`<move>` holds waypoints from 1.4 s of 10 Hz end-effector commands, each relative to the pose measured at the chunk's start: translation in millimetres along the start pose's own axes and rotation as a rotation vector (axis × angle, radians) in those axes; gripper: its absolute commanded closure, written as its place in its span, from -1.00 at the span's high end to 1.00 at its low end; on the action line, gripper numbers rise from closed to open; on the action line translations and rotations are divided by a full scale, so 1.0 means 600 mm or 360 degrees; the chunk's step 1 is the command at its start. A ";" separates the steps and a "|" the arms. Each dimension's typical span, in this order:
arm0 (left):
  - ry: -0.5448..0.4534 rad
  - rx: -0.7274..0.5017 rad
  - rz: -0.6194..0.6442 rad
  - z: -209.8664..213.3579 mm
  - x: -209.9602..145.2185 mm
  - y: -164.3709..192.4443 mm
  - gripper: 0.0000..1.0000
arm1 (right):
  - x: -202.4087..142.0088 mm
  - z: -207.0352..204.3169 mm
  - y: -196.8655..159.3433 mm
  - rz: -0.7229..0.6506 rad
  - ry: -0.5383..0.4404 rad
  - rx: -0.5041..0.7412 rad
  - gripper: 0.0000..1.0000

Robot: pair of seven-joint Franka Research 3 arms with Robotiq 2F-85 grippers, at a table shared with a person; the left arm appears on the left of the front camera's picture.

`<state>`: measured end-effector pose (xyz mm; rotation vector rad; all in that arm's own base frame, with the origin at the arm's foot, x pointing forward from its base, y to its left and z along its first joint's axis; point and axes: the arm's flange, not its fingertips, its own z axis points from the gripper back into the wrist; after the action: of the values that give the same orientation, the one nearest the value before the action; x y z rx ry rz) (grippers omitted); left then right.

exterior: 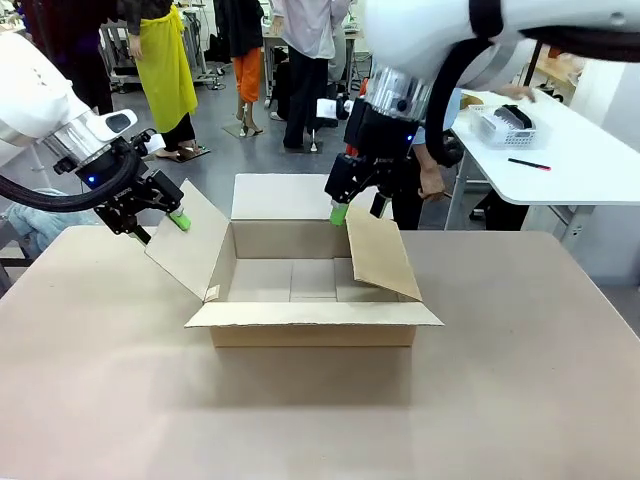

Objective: Pack the gift set into the box.
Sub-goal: Place both hands on the side flaps of the Package Box and spread them outward.

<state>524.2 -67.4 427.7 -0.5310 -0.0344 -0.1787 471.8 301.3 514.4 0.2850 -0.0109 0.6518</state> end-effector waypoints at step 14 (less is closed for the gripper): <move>0.0001 0.0024 0.0012 0.001 -0.005 -0.001 1.00 | 0.020 -0.089 -0.043 -0.1221 -0.0030 -0.1141 1.00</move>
<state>524.2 -67.3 427.6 -0.5310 -0.0343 -0.1783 503.3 317.7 450.2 -0.3648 -0.1147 -0.0896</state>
